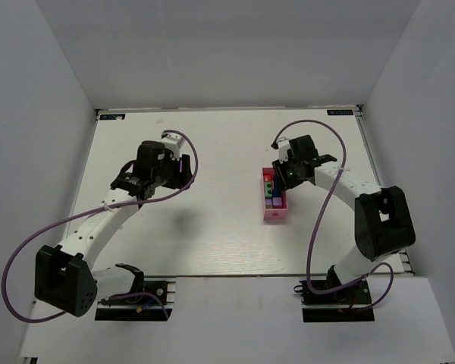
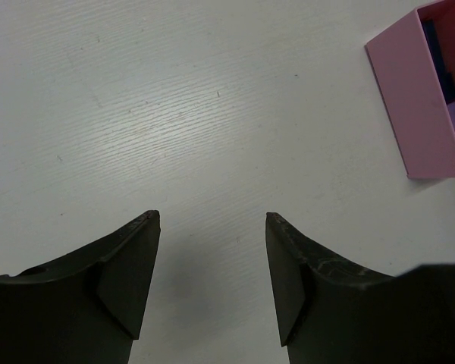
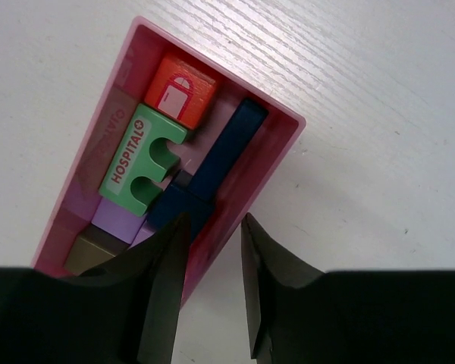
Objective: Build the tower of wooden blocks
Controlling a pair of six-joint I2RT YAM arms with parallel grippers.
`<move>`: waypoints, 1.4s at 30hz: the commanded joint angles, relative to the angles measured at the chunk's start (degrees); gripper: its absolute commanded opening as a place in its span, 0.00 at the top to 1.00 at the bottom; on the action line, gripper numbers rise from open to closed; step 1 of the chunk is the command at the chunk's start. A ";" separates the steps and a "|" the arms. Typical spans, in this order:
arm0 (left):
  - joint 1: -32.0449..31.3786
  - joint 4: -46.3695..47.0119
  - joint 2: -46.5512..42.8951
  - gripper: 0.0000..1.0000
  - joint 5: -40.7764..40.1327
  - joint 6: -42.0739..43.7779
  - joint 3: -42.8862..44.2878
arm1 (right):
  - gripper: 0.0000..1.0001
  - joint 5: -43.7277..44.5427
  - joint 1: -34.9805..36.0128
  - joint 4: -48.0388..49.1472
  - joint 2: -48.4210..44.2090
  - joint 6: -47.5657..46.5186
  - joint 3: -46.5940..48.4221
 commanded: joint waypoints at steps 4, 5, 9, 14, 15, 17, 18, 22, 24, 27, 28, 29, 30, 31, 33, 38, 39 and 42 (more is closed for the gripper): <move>-0.17 0.61 -1.71 0.32 -0.30 0.39 -0.10 | 0.64 3.16 0.63 -0.12 1.05 -0.17 1.67; -0.17 0.61 -1.71 0.32 0.22 0.39 -0.10 | 0.66 3.34 0.71 -0.21 1.13 -0.34 1.67; -0.17 0.61 -1.71 0.32 0.23 0.39 -0.63 | 0.72 3.87 0.71 -0.21 1.05 -0.43 1.76; -0.17 0.61 -2.24 0.32 0.23 0.39 -1.16 | 0.90 4.22 0.71 -0.38 0.08 -0.96 1.84; -0.17 0.61 -2.24 0.32 0.23 0.39 -1.16 | 0.93 4.39 0.80 -0.47 0.08 -1.05 1.84; -0.69 0.61 -2.24 0.32 0.76 0.39 -1.16 | 1.00 4.75 0.80 -0.30 -0.62 -1.40 2.11; -0.69 0.61 -2.24 0.32 0.76 0.39 -1.16 | 1.00 5.27 0.80 -0.38 -0.71 -1.49 2.11; -0.69 1.13 -2.24 0.32 1.28 0.39 -1.68 | 1.00 8.95 1.33 0.14 -2.99 -3.15 2.20; -0.69 1.14 -2.24 0.32 1.28 0.39 -1.68 | 1.00 10.10 1.33 0.85 -4.22 -4.03 2.28; -0.69 1.14 -2.24 0.32 1.90 0.39 -1.68 | 1.00 14.76 2.38 2.69 -5.72 -5.79 2.02; -0.69 1.14 -2.24 0.32 2.42 0.39 -1.68 | 1.00 16.77 2.99 2.95 -6.50 -6.32 2.11; -0.69 1.14 -2.24 0.32 2.43 0.39 -1.68 | 1.00 19.40 3.26 3.30 -6.86 -8.06 1.85; -0.69 1.14 -2.24 0.32 2.43 0.39 -1.68 | 1.00 21.77 3.61 4.70 -6.95 -8.60 1.76; -0.69 1.14 -2.24 0.32 3.04 0.39 -1.68 | 1.00 22.75 4.48 5.24 -7.39 -9.13 1.58; -1.22 1.14 -1.71 0.32 3.04 0.39 -1.68 | 1.00 28.19 5.37 7.25 -7.65 -11.76 1.23; -1.22 1.14 -1.71 0.30 3.57 0.39 -1.68 | 1.00 38.64 8.09 15.06 -6.78 -18.61 -1.22; -1.22 1.14 -1.71 0.30 3.57 0.39 -1.68 | 1.00 39.63 8.70 15.96 -6.60 -20.37 -1.84; -1.75 1.14 -1.71 0.30 3.57 0.91 -1.68 | 1.00 44.29 10.20 19.66 -5.46 -23.72 -3.51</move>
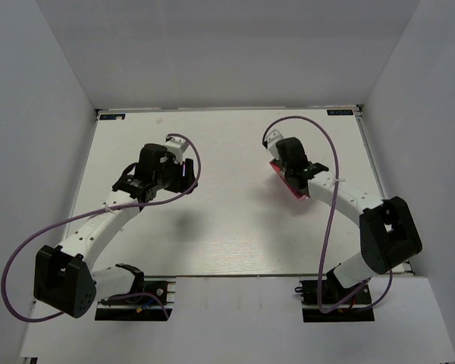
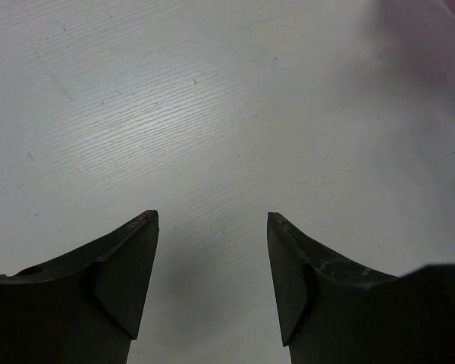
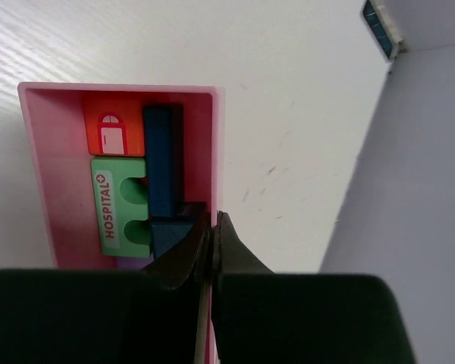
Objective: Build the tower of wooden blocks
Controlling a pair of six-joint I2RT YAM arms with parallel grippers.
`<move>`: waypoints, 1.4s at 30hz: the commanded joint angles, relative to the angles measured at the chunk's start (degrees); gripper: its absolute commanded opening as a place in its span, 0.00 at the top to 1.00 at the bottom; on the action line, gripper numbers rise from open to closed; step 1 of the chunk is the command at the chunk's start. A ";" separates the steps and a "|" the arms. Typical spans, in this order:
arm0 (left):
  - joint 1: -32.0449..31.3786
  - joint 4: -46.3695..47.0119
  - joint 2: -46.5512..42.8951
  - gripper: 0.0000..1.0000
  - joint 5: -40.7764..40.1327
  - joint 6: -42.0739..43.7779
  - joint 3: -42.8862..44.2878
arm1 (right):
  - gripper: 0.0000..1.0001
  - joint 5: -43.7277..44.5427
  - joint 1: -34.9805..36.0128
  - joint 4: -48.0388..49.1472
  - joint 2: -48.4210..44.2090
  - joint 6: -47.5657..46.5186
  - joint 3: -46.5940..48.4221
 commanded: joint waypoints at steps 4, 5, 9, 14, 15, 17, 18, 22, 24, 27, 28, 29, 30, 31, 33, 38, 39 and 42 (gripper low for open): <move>-0.50 0.96 -1.25 0.30 1.08 0.76 -0.26 | 1.00 14.29 3.72 18.87 1.26 -9.77 -3.66; -0.50 0.96 -1.25 0.30 1.08 0.76 -0.26 | 1.00 14.73 4.33 19.95 1.78 -11.26 -4.62; -0.50 0.96 -1.25 0.30 1.08 0.76 -0.26 | 1.00 18.59 6.00 26.98 3.97 -15.84 -6.12; -0.50 0.96 -1.25 0.30 1.08 0.76 -0.26 | 1.00 23.08 7.68 37.24 6.97 -23.21 -9.19; -0.50 0.96 -1.77 0.30 1.08 0.76 -0.26 | 1.00 23.52 7.85 40.49 7.76 -25.40 -9.55; -0.50 0.96 -1.78 0.30 1.08 0.76 -0.26 | 1.00 24.57 8.56 44.98 8.47 -28.05 -11.21; -0.50 0.96 -1.78 0.30 1.08 0.76 -0.26 | 1.00 24.75 8.73 46.83 8.99 -29.10 -11.39; -1.03 0.96 -1.78 0.29 1.08 0.76 -0.26 | 1.00 24.85 9.61 53.87 11.10 -32.53 -13.15; -1.03 0.96 -1.78 0.29 1.60 0.76 -0.26 | 1.00 26.07 10.14 56.94 11.98 -35.96 -14.47; -1.03 0.96 -1.78 0.29 1.60 0.76 -0.26 | 1.00 27.30 11.28 68.42 15.04 -42.36 -16.22; -1.03 0.96 -1.78 0.29 1.60 0.76 -0.26 | 1.00 27.30 11.28 69.69 15.67 -42.39 -16.32; -1.03 0.96 -1.78 0.29 1.60 0.76 -0.26 | 1.00 27.48 11.81 71.36 16.72 -42.91 -16.41; -1.03 0.96 -1.78 0.29 1.60 0.76 -0.26 | 1.00 27.91 11.90 72.07 17.34 -44.31 -16.58; -1.03 0.96 -1.78 0.29 1.60 0.76 -0.26 | 1.00 28.09 11.99 73.47 17.87 -44.75 -16.76; -1.03 0.96 -1.78 0.29 1.60 0.76 -0.26 | 1.00 28.09 12.34 75.67 19.19 -46.77 -17.28; -1.03 0.96 -1.78 0.29 1.60 0.76 -0.26 | 1.00 28.36 12.95 78.93 21.30 -48.27 -17.99; -1.03 0.96 -1.78 0.29 1.60 0.76 -0.26 | 1.00 28.53 13.13 79.02 21.65 -48.27 -18.16; -1.03 0.96 -1.78 0.29 1.60 0.76 -0.26 | 1.00 28.71 13.13 79.46 22.53 -48.36 -18.43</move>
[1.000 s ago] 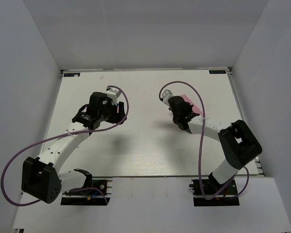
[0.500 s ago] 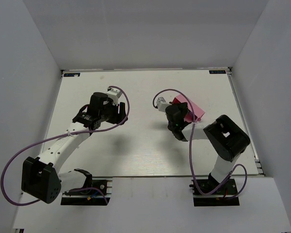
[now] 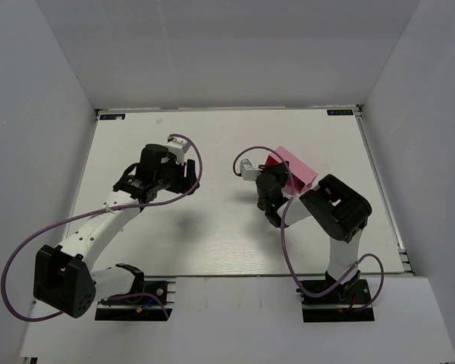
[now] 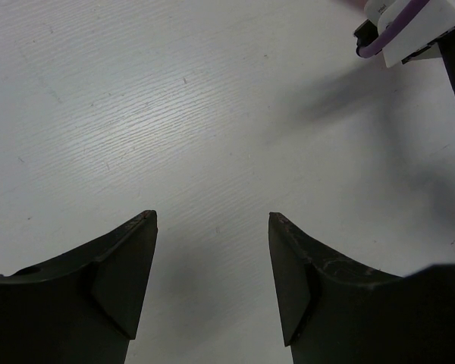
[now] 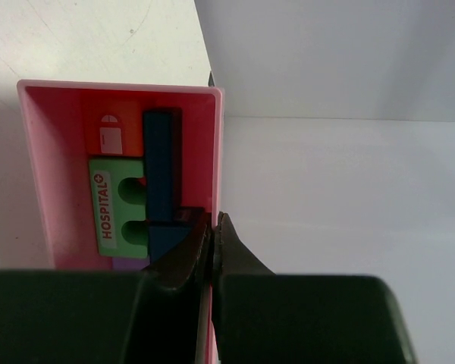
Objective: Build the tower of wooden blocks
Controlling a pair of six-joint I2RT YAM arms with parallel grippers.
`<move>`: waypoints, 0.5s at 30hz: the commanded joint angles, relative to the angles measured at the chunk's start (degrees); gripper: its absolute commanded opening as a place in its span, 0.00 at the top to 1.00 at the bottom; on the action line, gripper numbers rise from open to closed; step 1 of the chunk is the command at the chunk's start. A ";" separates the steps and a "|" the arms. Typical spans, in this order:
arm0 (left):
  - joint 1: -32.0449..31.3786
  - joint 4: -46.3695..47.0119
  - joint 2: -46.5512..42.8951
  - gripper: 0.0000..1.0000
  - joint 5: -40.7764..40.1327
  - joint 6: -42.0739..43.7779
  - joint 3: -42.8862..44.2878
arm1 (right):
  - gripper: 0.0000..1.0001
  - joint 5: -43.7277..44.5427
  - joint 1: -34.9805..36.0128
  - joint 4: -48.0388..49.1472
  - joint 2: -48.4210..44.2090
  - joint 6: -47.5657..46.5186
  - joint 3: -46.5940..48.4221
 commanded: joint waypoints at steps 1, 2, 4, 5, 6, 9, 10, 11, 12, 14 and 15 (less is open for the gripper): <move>-0.35 0.85 -1.78 0.29 0.82 0.43 -0.26 | 1.00 2.63 0.45 8.90 0.39 -1.83 -0.37; -0.35 0.85 -1.78 0.29 0.82 0.43 -0.26 | 1.00 2.63 0.45 9.43 0.65 -1.92 -0.55; -0.35 0.85 -1.78 0.28 0.82 0.43 -0.26 | 1.00 2.55 0.54 9.26 1.27 -1.66 -0.73; -0.35 0.85 -1.78 0.28 0.82 0.43 -0.26 | 1.00 2.37 0.63 9.17 1.36 -1.65 -0.99; -0.35 0.85 -1.78 0.28 0.82 0.43 -0.26 | 1.00 2.46 0.72 8.91 1.88 -1.57 -1.25; -0.35 0.85 -1.78 0.28 0.82 0.43 -0.26 | 1.00 2.54 0.89 8.47 2.59 -1.22 -1.60; -0.35 0.85 -2.30 0.28 0.82 0.43 -0.26 | 1.00 2.37 1.07 8.38 2.59 -1.22 -1.60; -0.35 0.85 -2.31 0.28 0.82 0.43 -0.26 | 0.99 2.46 1.07 8.29 2.67 -1.04 -1.78; -0.35 0.85 -2.31 0.28 0.82 0.43 -0.78 | 0.98 2.37 1.24 8.38 2.59 -1.13 -1.69; -0.35 0.85 -2.83 0.28 0.82 0.43 -0.79 | 0.95 2.28 1.24 7.42 2.32 -0.17 -1.78; -0.35 0.85 -2.83 0.28 0.82 0.43 -0.79 | 0.91 2.20 1.24 5.32 2.41 0.27 -1.69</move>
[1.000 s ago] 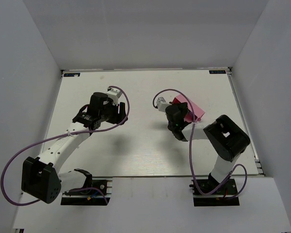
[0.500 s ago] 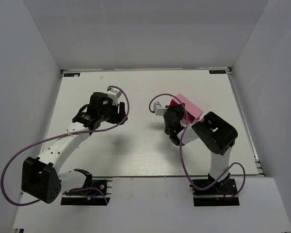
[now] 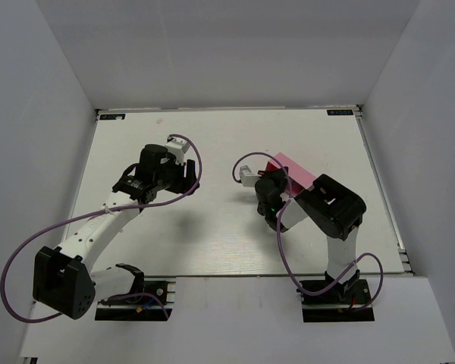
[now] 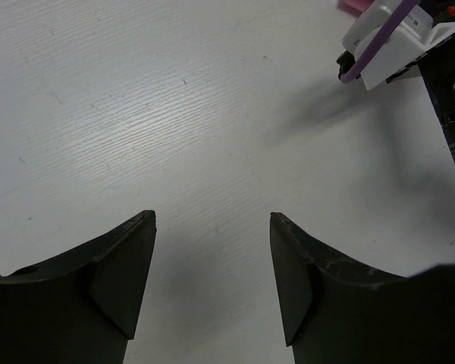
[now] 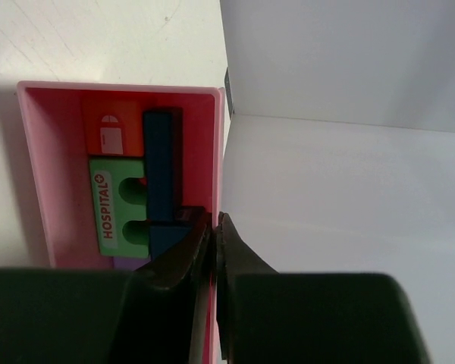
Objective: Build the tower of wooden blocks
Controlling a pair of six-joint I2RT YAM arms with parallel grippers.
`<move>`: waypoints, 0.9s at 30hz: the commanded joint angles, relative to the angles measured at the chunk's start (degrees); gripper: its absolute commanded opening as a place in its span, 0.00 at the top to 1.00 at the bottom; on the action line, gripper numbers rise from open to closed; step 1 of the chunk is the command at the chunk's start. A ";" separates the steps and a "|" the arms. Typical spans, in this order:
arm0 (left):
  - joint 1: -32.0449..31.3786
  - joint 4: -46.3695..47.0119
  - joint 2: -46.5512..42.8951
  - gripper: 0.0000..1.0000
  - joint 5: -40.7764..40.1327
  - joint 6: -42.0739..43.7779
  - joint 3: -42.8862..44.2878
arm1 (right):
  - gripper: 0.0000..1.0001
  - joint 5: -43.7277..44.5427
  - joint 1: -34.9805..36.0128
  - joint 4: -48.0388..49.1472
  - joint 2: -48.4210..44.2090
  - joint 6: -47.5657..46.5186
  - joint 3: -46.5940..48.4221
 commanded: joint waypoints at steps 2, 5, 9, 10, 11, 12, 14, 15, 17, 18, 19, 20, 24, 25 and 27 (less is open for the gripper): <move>-0.35 0.72 -2.44 0.28 0.82 0.41 -0.57 | 0.87 1.78 0.61 2.44 -0.63 1.74 0.21; -0.35 0.72 -2.44 0.28 0.82 0.41 -0.57 | 0.73 1.17 0.79 -1.07 -1.15 3.85 0.12; -0.35 0.72 -2.44 0.27 0.82 0.41 -0.57 | 0.50 0.11 1.23 -11.43 -3.61 10.16 0.74; -0.35 0.72 -2.44 0.27 0.82 0.41 -0.57 | 0.44 -0.15 1.49 -18.15 -5.36 11.49 1.61; -0.35 0.72 -2.44 0.27 0.82 0.41 -0.57 | 0.41 -1.46 1.32 -20.83 -5.98 16.38 2.05; -0.35 0.72 -2.44 0.27 0.82 0.41 -0.57 | 0.39 -2.00 1.40 -23.82 -6.68 18.08 2.49; -0.35 0.72 -2.44 0.27 0.82 0.41 -0.57 | 0.33 -4.10 1.66 -34.89 -10.09 21.51 4.77; -0.35 0.72 -2.96 0.27 0.82 0.41 -0.57 | 0.32 -5.85 1.67 -37.18 -11.08 26.40 5.22; -0.35 0.72 -2.97 0.27 0.82 0.41 -0.57 | 0.27 -8.32 1.76 -43.61 -15.73 29.59 6.62; -0.35 0.72 -2.97 0.27 0.82 0.41 -0.57 | 0.27 -11.11 1.84 -44.93 -18.18 31.52 6.97; -0.35 0.72 -2.97 0.27 0.82 0.41 -0.57 | 0.24 -12.27 1.76 -47.90 -19.25 32.76 8.11; -0.35 0.72 -2.97 0.27 0.82 0.41 -0.57 | 0.22 -13.59 1.49 -51.23 -21.26 35.38 8.64; -0.35 0.72 -2.97 0.27 0.82 0.41 -0.57 | 0.16 -25.42 0.79 -62.68 -26.63 44.00 11.89; -0.35 0.72 -2.97 0.27 0.82 0.41 -0.57 | 0.15 -26.34 0.53 -63.30 -27.25 44.72 12.25; -0.35 0.72 -2.97 0.27 0.82 0.41 -0.57 | 0.11 -29.50 -0.87 -68.04 -28.31 46.30 13.47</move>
